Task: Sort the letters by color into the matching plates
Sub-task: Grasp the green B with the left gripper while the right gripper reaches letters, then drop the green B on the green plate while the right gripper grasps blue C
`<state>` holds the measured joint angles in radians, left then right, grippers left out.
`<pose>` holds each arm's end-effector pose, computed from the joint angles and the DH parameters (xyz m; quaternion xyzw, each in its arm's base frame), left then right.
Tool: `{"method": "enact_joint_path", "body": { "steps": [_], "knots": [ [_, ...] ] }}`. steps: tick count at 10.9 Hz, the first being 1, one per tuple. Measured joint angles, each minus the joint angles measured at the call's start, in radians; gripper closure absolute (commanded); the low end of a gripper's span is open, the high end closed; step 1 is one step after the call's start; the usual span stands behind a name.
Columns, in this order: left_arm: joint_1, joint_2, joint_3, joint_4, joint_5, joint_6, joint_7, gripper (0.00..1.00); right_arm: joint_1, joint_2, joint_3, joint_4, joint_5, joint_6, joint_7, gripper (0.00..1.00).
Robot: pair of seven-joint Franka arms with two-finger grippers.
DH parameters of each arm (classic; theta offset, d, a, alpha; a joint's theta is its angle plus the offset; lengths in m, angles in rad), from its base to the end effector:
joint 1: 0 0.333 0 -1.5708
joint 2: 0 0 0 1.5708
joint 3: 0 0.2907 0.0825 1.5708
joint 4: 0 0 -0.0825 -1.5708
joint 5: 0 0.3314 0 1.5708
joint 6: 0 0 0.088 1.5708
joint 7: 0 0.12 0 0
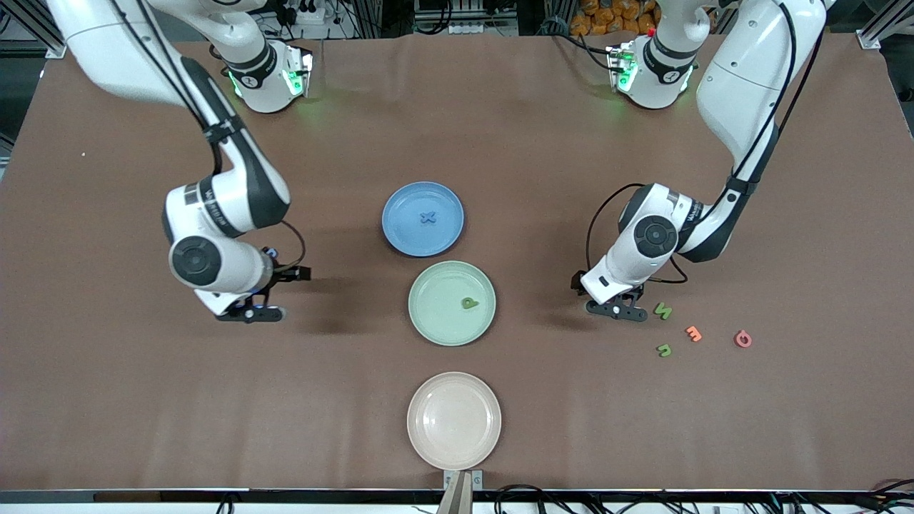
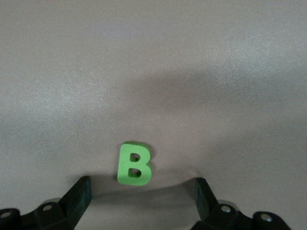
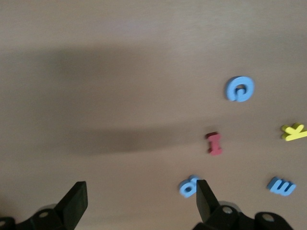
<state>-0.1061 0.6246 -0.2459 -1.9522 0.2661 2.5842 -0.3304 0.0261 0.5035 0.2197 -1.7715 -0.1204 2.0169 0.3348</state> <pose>0.5403 -0.1981 0.1756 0.9949 -0.0991 0.0180 0.0054 0.5605 0.1238 0.2634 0.9924 -0.0184 -0.1173 0.0317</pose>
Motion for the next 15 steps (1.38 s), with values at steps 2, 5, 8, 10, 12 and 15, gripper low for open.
{"method": "enact_joint_path", "body": {
  "steps": [2,5,8,10,12,15],
  "knots": [
    [0.001,0.001,0.000,0.013,0.000,0.000,-0.003,1.00,-0.018,0.053,-0.053,0.028,-0.002,0.021,-0.002,0.00],
    [0.001,0.001,-0.001,0.023,-0.001,0.000,-0.021,1.00,-0.093,0.128,-0.078,0.073,-0.002,0.064,-0.098,0.00],
    [-0.005,0.008,-0.002,0.041,-0.001,0.001,-0.069,1.00,-0.135,0.184,-0.077,0.081,-0.002,0.128,-0.181,0.14],
    [-0.010,0.009,-0.012,0.065,-0.001,0.001,-0.117,1.00,-0.133,0.210,-0.073,0.085,-0.002,0.143,-0.194,0.16],
    [-0.018,0.009,-0.029,0.082,-0.001,0.001,-0.167,1.00,-0.132,0.220,-0.071,0.087,-0.002,0.146,-0.240,0.17],
    [-0.028,0.009,-0.077,0.111,-0.013,0.001,-0.272,1.00,-0.135,0.221,-0.073,0.094,-0.002,0.146,-0.310,0.30]
  ]
}}
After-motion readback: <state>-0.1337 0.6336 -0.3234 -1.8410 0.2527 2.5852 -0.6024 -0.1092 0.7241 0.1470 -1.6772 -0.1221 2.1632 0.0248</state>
